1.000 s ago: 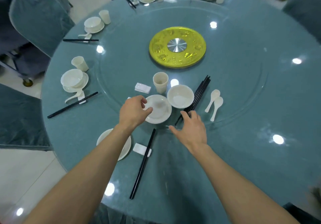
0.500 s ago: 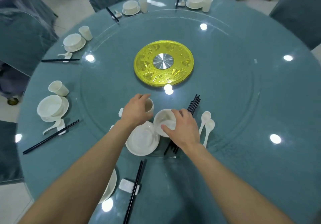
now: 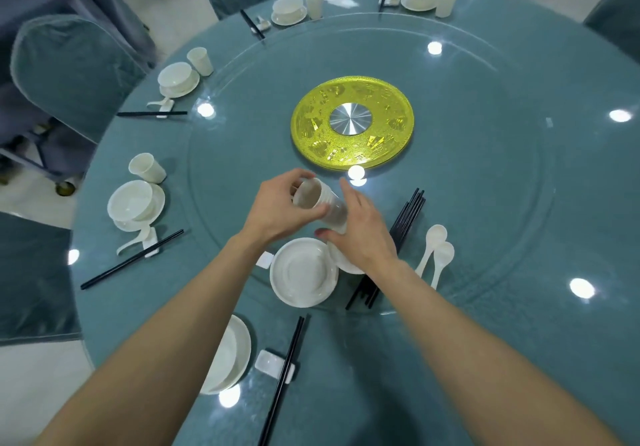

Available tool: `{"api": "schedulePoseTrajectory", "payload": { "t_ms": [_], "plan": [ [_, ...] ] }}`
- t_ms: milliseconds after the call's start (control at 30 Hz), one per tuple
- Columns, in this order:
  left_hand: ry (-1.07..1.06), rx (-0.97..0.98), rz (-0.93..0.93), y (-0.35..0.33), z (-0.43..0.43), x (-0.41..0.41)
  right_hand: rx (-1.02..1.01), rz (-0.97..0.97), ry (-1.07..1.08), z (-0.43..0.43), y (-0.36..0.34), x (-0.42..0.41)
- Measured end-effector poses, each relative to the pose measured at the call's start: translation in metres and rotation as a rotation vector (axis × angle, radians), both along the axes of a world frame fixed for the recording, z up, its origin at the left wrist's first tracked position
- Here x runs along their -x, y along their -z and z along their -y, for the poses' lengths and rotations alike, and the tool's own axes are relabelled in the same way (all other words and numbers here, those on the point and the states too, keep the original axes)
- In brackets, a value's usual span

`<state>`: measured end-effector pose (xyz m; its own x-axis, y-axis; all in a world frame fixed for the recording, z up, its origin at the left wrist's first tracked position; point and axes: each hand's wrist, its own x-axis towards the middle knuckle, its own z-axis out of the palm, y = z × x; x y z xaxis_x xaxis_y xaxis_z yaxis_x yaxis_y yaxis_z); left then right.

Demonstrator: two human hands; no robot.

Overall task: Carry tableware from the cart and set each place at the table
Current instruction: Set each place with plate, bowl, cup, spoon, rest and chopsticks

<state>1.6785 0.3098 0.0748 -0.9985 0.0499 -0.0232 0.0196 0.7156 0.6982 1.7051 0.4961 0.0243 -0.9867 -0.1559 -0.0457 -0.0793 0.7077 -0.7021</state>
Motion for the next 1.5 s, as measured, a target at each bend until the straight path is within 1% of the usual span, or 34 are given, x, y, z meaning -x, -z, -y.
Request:
{"api": "schedulePoseTrajectory", "payload": {
  "t_ms": [100, 167, 233, 400, 467, 533, 633, 867, 1033, 1167, 1267, 1400, 1500],
  "plan": [
    [-0.007, -0.049, -0.035, -0.013, 0.000, -0.001, 0.031, -0.047, -0.017, 0.000, -0.001, 0.006],
    [0.016, -0.047, -0.054, -0.021, 0.000, -0.001, 0.077, -0.089, -0.010, -0.001, -0.004, 0.007],
    [0.035, -0.033, -0.080, -0.026, 0.000, -0.001, 0.079, -0.105, -0.010, -0.003, -0.004, 0.008],
    [-0.106, -0.096, -0.152, -0.029, 0.005, 0.010, -0.005, -0.079, 0.088, -0.027, 0.007, 0.006],
    [-0.084, -0.021, -0.154, -0.023, 0.008, 0.016, -0.023, -0.086, 0.130, -0.037, 0.011, 0.002],
    [-0.035, 0.113, -0.140, -0.011, 0.008, 0.020, -0.021, -0.082, 0.176, -0.044, 0.013, 0.000],
    [0.010, 0.246, -0.067, 0.015, 0.002, 0.021, -0.018, -0.089, 0.189, -0.050, 0.015, -0.003],
    [0.067, 0.320, 0.037, 0.060, -0.003, 0.017, -0.031, -0.122, 0.191, -0.058, 0.018, -0.004],
    [0.078, 0.339, 0.024, 0.063, -0.005, 0.016, -0.025, -0.115, 0.187, -0.058, 0.018, -0.006],
    [0.074, 0.313, 0.039, 0.053, -0.002, 0.010, -0.034, -0.120, 0.177, -0.053, 0.013, -0.012],
    [0.057, 0.277, -0.017, 0.040, 0.002, 0.001, -0.020, -0.129, 0.178, -0.048, 0.006, -0.019],
    [0.039, 0.133, -0.112, 0.016, 0.005, -0.024, -0.004, -0.153, 0.147, -0.034, -0.005, -0.036],
    [0.071, 0.036, -0.094, 0.001, 0.006, -0.048, 0.027, -0.169, 0.115, -0.017, -0.013, -0.054]
  ]
}}
